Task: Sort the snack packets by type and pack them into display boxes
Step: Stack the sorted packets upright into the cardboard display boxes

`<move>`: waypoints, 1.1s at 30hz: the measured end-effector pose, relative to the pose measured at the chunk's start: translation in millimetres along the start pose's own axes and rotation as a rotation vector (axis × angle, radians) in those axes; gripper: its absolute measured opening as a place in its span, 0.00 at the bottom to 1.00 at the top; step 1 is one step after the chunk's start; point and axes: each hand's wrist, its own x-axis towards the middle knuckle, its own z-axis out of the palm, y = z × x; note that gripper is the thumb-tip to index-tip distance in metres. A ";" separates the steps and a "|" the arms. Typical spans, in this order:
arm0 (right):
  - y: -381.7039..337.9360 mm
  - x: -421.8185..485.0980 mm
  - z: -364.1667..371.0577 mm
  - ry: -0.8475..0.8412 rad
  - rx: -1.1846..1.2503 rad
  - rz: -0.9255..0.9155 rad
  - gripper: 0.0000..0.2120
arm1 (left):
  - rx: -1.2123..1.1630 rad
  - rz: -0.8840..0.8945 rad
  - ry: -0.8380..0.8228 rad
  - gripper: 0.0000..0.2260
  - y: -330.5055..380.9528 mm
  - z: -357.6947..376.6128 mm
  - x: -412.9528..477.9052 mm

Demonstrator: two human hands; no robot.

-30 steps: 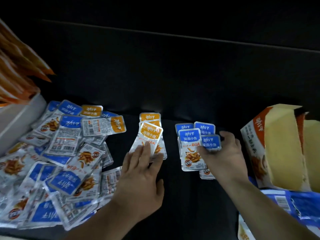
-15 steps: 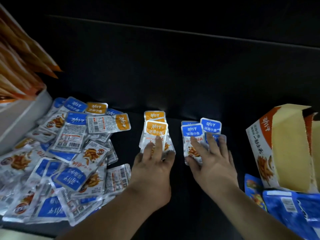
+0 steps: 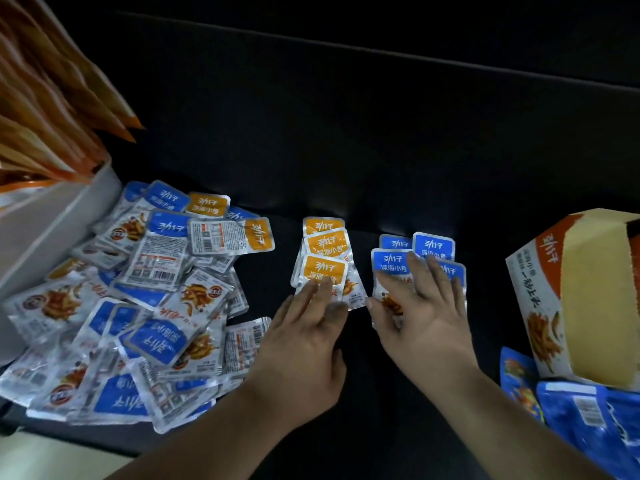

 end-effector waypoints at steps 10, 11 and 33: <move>-30.7 -4.8 12.4 -0.009 0.058 -0.215 0.20 | 0.087 0.014 0.110 0.24 -24.8 -1.4 -36.3; -33.9 -4.7 14.7 -0.041 0.066 -0.200 0.22 | 0.106 0.019 0.094 0.24 -27.7 1.4 -39.1; -79.2 -36.3 15.0 -0.130 0.316 -0.347 0.18 | 0.208 -0.119 0.064 0.30 -85.3 -29.5 -88.0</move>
